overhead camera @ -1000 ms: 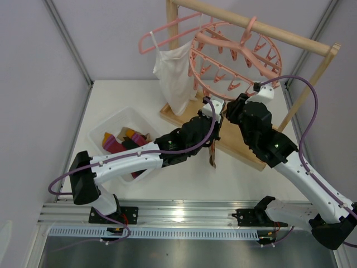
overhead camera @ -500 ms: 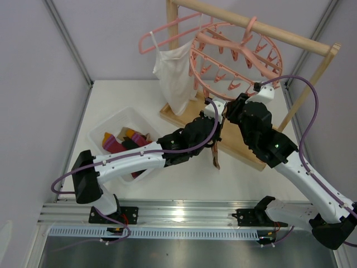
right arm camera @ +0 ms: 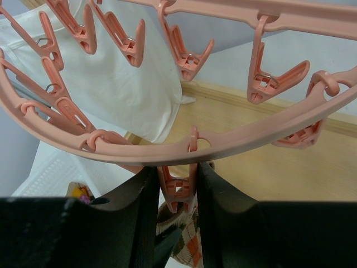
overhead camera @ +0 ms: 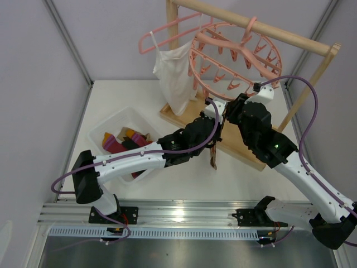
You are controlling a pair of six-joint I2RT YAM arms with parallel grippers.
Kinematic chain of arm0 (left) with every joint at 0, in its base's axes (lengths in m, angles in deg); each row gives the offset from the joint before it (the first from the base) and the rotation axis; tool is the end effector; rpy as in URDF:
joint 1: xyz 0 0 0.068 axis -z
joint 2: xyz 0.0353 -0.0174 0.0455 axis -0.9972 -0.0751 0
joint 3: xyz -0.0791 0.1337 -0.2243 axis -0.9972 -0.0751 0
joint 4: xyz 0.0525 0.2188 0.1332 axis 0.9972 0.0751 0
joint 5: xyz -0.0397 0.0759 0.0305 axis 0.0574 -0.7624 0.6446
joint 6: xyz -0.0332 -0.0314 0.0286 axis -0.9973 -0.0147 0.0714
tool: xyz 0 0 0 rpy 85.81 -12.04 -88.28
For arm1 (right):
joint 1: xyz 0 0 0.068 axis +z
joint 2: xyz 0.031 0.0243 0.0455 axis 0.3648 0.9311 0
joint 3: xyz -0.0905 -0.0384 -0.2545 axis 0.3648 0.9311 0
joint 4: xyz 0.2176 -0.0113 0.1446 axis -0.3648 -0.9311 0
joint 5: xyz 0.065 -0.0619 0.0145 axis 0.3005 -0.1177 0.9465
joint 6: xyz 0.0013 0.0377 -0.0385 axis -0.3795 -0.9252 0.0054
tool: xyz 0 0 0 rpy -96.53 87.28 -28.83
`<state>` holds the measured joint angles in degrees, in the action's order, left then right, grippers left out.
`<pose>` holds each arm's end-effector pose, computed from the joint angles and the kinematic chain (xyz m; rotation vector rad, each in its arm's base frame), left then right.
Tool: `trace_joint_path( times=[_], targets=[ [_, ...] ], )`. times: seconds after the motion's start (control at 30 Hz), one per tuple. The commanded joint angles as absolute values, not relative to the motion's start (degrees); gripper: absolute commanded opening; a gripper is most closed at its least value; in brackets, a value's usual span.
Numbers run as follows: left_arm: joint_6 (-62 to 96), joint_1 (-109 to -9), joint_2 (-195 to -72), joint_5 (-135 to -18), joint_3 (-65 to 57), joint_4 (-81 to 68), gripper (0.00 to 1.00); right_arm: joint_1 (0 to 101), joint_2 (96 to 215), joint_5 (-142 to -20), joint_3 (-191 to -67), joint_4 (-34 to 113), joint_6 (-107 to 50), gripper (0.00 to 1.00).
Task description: Clip the socks to the hanger
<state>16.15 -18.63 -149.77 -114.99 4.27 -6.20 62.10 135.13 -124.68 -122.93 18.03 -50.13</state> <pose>0.1657 -0.3456 0.3723 0.4362 1.6861 -0.5652 0.1826 0.1299 0.4180 0.2546 1.7471 0.3213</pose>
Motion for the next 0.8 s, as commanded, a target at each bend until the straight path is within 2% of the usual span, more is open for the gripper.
trace_joint_path(
  times=[0.0, 0.23, 0.77],
  targets=[
    [15.35, -18.11, -149.91, -116.45, 7.54, -7.41, 0.01, 62.53, 135.40, -126.92, -124.56, 18.68, -52.29, 0.00],
    [15.00, -18.11, -150.00, -118.92, 7.98, -6.44, 0.01, 62.70, 135.04, -127.71, -124.56, 18.06, -52.38, 0.00],
    [13.86, -17.23, -150.35, -115.84, 8.42, -6.44, 0.01, 63.41, 134.96, -129.29, -123.59, 19.73, -53.25, 0.00]
  ],
)
